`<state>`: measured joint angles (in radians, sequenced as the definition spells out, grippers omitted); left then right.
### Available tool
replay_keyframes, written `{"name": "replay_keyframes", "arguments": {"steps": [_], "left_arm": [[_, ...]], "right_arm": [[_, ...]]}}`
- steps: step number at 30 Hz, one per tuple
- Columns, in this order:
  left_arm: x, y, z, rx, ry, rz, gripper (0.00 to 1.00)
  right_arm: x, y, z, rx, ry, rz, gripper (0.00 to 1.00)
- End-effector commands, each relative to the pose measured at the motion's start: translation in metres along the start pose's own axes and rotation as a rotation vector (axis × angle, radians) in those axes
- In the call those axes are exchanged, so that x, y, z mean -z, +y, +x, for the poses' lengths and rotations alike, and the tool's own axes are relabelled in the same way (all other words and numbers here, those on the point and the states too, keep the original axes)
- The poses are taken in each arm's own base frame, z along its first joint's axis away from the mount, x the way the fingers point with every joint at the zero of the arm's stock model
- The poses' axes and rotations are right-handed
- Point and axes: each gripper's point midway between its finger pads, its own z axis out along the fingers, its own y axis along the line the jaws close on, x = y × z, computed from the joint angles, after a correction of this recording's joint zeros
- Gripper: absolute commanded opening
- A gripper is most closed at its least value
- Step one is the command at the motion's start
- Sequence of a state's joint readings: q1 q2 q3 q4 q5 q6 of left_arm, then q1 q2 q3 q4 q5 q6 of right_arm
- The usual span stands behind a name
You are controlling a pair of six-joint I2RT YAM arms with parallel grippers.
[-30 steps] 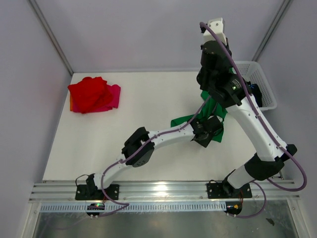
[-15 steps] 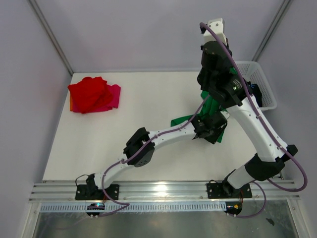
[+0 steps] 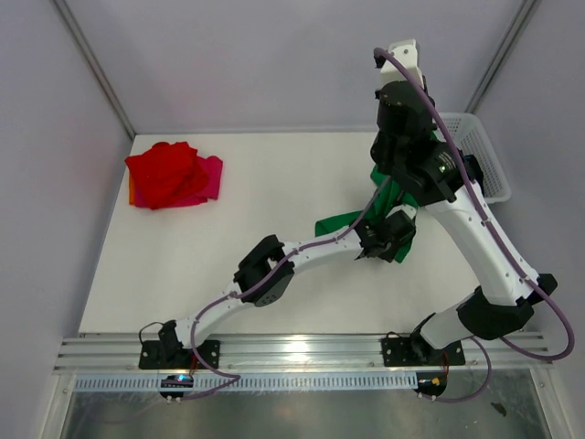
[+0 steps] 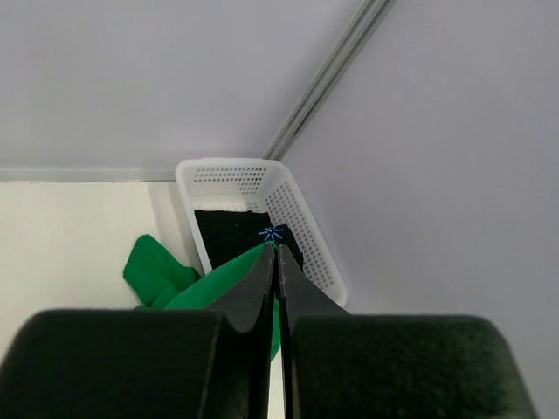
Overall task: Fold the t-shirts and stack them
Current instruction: Flatten out the tshirt
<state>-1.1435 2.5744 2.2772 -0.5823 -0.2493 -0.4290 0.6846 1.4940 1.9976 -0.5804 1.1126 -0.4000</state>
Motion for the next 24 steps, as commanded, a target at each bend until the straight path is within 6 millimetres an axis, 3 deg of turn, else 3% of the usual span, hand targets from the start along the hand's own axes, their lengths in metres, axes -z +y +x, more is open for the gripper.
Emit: {"name": "replay_keyframes", "arguments": {"steps": [1, 4, 6, 7, 12, 16, 19, 24], "left_arm": [[-0.006, 0.059, -0.017, 0.163, -0.045, -0.139, 0.45], [0.005, 0.084, -0.036, 0.201, -0.099, -0.198, 0.45], [0.009, 0.100, -0.037, 0.229, -0.095, -0.244, 0.45], [0.007, 0.118, -0.036, 0.282, -0.087, -0.278, 0.45], [0.015, 0.202, 0.009, 0.456, 0.043, -0.504, 0.44], [0.027, 0.243, 0.035, 0.491, 0.090, -0.620, 0.43], [0.032, 0.246, 0.028, 0.476, 0.083, -0.600, 0.42], [0.042, 0.223, 0.003, 0.410, 0.080, -0.440, 0.43]], "right_arm": [[0.011, -0.013, 0.002, -0.046, -0.009, -0.015, 0.03], [0.011, -0.012, 0.007, -0.032, 0.001, -0.014, 0.03], [0.011, -0.012, 0.007, -0.032, 0.001, -0.014, 0.03], [0.011, -0.012, 0.007, -0.039, -0.002, -0.014, 0.03], [0.010, -0.012, 0.006, -0.028, -0.008, -0.009, 0.03], [0.008, -0.007, 0.003, -0.026, -0.019, -0.014, 0.03], [0.004, 0.002, 0.002, -0.016, -0.022, -0.021, 0.03], [0.001, 0.014, 0.001, -0.023, -0.024, -0.043, 0.03]]}}
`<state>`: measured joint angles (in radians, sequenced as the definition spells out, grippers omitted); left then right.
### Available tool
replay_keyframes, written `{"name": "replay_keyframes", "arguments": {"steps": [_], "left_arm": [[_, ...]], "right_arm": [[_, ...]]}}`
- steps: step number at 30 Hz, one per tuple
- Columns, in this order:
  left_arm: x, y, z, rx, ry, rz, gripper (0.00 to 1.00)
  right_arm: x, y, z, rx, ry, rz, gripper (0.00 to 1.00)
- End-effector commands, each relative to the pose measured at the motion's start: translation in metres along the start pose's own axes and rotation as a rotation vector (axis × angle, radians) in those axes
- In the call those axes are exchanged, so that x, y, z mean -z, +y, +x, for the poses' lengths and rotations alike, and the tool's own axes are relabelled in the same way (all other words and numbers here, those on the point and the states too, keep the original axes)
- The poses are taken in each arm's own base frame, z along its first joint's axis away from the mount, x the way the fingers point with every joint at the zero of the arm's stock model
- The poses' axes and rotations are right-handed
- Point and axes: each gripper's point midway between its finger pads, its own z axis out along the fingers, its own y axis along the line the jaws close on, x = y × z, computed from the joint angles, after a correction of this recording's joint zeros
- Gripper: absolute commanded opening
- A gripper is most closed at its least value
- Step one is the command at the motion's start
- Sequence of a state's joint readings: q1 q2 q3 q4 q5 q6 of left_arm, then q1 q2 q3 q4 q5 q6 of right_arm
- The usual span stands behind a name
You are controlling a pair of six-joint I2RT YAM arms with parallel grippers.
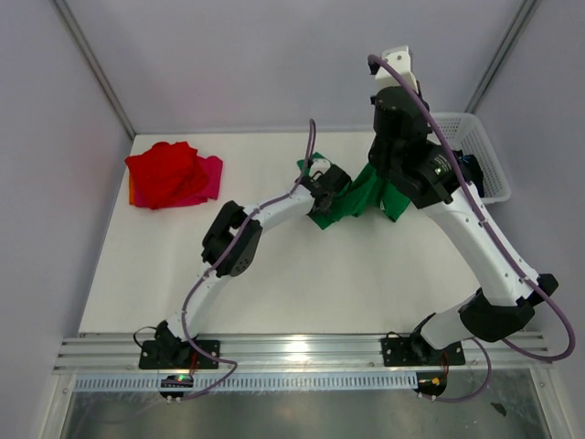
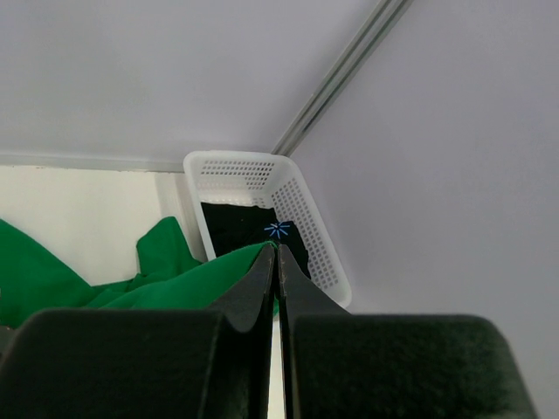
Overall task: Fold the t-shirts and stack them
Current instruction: Flatten out the tshirt
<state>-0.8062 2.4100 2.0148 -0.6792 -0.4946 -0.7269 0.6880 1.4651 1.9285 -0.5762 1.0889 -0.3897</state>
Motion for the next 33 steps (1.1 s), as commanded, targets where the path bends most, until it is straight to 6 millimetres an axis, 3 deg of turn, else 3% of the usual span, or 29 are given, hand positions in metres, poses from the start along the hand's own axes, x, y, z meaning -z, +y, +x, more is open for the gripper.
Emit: {"name": "replay_keyframes", "arguments": {"steps": [1, 5, 6, 9, 11, 13, 15, 18, 19, 22, 33], "left_arm": [[0.033, -0.010, 0.004, -0.106, 0.054, 0.098, 0.44], [0.063, -0.025, -0.007, -0.219, 0.008, 0.189, 0.46], [0.081, -0.032, -0.016, -0.228, -0.022, 0.236, 0.46], [0.105, -0.038, -0.022, -0.249, -0.070, 0.325, 0.47], [0.114, -0.042, -0.029, -0.255, -0.106, 0.368, 0.47], [0.118, -0.046, -0.023, -0.289, -0.090, 0.408, 0.48], [0.113, -0.045, -0.016, -0.369, -0.080, 0.401, 0.48], [0.088, -0.038, 0.006, -0.481, -0.011, 0.340, 0.47], [0.071, -0.034, 0.018, -0.514, 0.020, 0.301, 0.47], [0.054, -0.023, 0.025, -0.601, 0.030, 0.208, 0.47], [0.069, -0.021, 0.021, -0.740, -0.012, 0.139, 0.47]], "right_arm": [[-0.001, 0.007, -0.009, -0.049, -0.028, -0.013, 0.03], [-0.002, 0.010, -0.006, -0.050, -0.024, -0.016, 0.03], [-0.002, 0.012, -0.004, -0.046, -0.021, -0.017, 0.03], [-0.003, 0.014, -0.002, -0.049, -0.017, -0.019, 0.03], [-0.003, 0.016, 0.000, -0.051, -0.013, -0.019, 0.03], [-0.003, 0.017, 0.001, -0.051, -0.008, -0.020, 0.03], [-0.003, 0.017, 0.002, -0.056, -0.007, -0.022, 0.03], [-0.002, 0.014, 0.000, -0.066, -0.010, -0.020, 0.03], [-0.002, 0.014, 0.000, -0.066, -0.010, -0.020, 0.03], [-0.001, 0.011, -0.001, -0.062, -0.010, -0.015, 0.03], [-0.002, 0.009, -0.001, -0.063, -0.005, -0.002, 0.03]]}}
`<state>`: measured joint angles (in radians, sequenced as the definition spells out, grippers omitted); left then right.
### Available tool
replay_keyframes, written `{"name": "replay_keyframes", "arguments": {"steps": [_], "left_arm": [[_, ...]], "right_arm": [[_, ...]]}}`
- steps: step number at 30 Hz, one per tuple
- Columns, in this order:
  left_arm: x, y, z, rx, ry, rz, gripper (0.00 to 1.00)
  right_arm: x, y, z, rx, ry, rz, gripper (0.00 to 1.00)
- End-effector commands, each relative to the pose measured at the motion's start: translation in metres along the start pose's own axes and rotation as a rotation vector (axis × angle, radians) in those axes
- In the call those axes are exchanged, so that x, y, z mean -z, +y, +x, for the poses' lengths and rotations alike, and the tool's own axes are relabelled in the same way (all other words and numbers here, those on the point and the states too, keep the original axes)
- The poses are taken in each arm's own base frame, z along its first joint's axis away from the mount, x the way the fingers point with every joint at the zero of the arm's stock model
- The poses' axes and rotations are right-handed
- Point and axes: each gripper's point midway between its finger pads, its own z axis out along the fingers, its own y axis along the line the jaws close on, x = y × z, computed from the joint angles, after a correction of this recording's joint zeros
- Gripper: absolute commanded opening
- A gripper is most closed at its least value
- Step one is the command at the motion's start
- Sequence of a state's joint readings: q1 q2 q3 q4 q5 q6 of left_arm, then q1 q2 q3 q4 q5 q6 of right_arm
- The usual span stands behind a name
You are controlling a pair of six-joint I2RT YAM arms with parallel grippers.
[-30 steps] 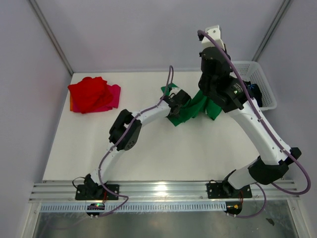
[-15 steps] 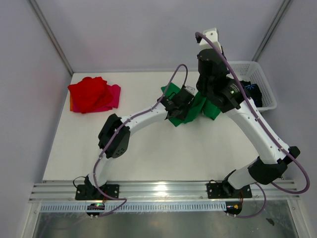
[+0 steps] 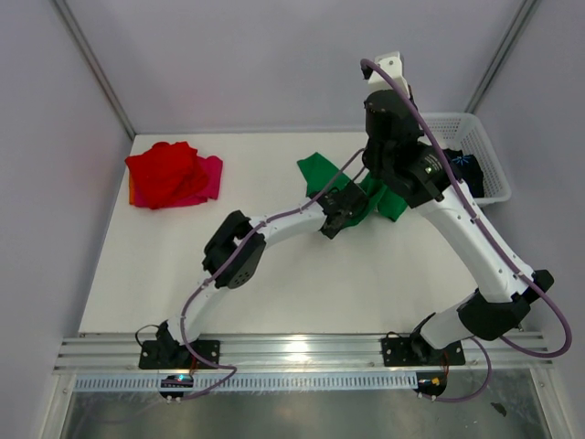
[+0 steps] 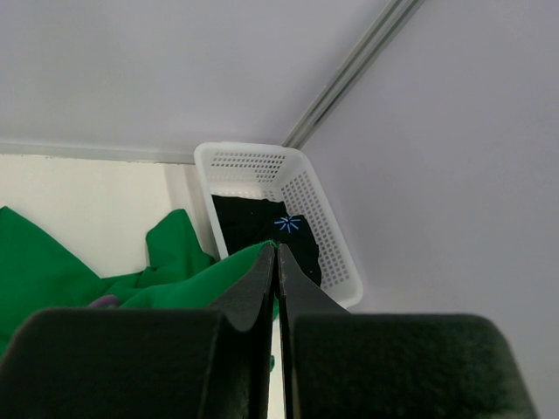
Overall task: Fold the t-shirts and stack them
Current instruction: Flatten out the tshirt
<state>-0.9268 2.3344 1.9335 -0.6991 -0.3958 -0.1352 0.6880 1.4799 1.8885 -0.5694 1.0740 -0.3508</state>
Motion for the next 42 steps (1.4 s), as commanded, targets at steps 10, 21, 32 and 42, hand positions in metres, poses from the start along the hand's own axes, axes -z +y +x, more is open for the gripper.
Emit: {"name": "replay_keyframes", "arguments": {"steps": [10, 21, 32, 42], "left_arm": [[0.038, -0.013, -0.007, -0.110, -0.022, -0.018, 0.47], [0.029, -0.039, 0.000, -0.161, -0.014, -0.004, 0.47], [-0.003, -0.042, 0.018, -0.170, 0.037, -0.027, 0.46], [-0.017, -0.039, 0.031, -0.162, 0.076, -0.030, 0.30]], "right_arm": [[0.002, -0.002, -0.013, -0.076, -0.023, 0.005, 0.03], [0.001, 0.000, -0.013, -0.072, -0.020, 0.005, 0.03], [0.004, -0.011, -0.013, -0.064, -0.022, 0.021, 0.03], [0.008, -0.019, -0.010, -0.058, -0.017, 0.035, 0.03]]}}
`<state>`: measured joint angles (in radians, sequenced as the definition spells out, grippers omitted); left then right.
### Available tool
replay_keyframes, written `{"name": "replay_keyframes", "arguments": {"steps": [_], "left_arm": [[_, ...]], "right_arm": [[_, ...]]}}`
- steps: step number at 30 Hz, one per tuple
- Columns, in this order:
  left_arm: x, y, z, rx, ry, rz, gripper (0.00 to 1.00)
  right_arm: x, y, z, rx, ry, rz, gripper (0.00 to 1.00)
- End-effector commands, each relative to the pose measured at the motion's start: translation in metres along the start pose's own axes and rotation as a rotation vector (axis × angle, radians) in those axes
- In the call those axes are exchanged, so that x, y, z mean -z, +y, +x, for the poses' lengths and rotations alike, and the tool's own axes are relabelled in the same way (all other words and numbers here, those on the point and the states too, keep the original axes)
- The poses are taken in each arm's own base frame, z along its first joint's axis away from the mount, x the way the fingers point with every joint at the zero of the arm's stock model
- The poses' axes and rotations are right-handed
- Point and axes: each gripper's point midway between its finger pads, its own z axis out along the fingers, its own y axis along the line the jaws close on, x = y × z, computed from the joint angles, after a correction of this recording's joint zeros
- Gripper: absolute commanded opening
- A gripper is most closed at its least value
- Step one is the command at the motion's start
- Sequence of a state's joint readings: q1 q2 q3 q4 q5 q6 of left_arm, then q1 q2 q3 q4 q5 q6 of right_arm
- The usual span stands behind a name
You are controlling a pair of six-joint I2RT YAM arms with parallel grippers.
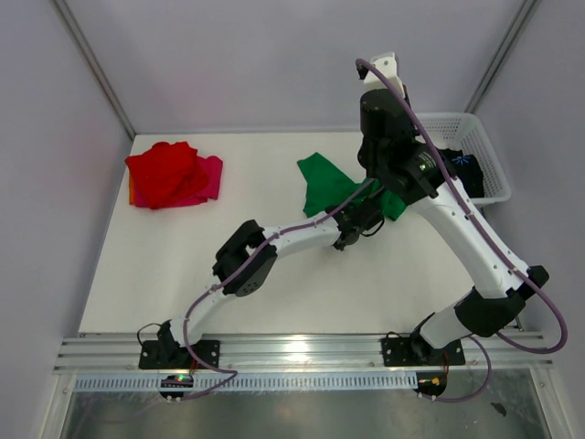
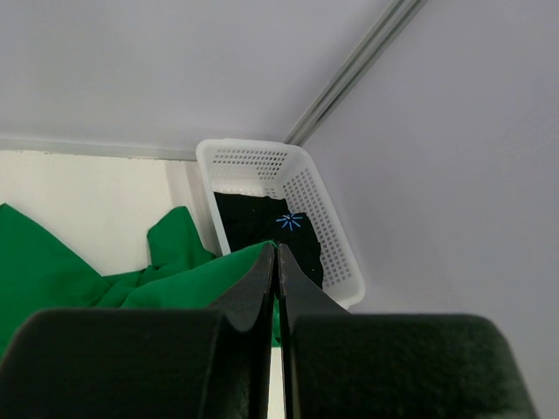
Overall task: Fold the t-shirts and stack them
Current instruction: Flatten out the tshirt
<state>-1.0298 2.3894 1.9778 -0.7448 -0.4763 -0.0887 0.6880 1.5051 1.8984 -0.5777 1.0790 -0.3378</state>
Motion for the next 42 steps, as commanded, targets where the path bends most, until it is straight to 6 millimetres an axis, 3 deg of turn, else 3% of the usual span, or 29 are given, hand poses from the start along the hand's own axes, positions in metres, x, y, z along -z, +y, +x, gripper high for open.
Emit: {"name": "replay_keyframes", "arguments": {"steps": [1, 3, 7, 10, 14, 20, 23, 32, 42], "left_arm": [[-0.026, -0.004, 0.024, -0.007, 0.073, 0.011, 0.29], [-0.028, -0.002, 0.029, 0.000, 0.087, 0.013, 0.24], [-0.031, 0.002, 0.037, 0.030, 0.113, 0.014, 0.05], [-0.033, 0.009, 0.041, 0.057, 0.130, 0.011, 0.00], [-0.022, 0.026, 0.033, 0.110, 0.115, 0.001, 0.00], [0.034, 0.080, -0.012, 0.273, -0.030, -0.010, 0.00], [0.067, 0.116, -0.030, 0.347, -0.100, -0.036, 0.00], [0.155, 0.209, -0.049, 0.483, -0.252, -0.170, 0.00], [0.235, 0.296, -0.051, 0.608, -0.380, -0.333, 0.00]], "right_arm": [[0.012, -0.028, -0.012, -0.068, -0.029, 0.034, 0.03], [0.012, -0.028, -0.011, -0.068, -0.028, 0.034, 0.03], [0.012, -0.028, -0.010, -0.067, -0.025, 0.036, 0.03], [0.012, -0.027, -0.009, -0.067, -0.025, 0.032, 0.03], [0.012, -0.028, -0.009, -0.070, -0.026, 0.037, 0.03], [0.013, -0.031, -0.005, -0.093, -0.030, 0.065, 0.03], [0.015, -0.037, -0.001, -0.119, -0.033, 0.090, 0.03], [0.020, -0.062, -0.010, -0.196, -0.067, 0.141, 0.03], [0.023, -0.076, -0.018, -0.193, -0.089, 0.172, 0.03]]}}
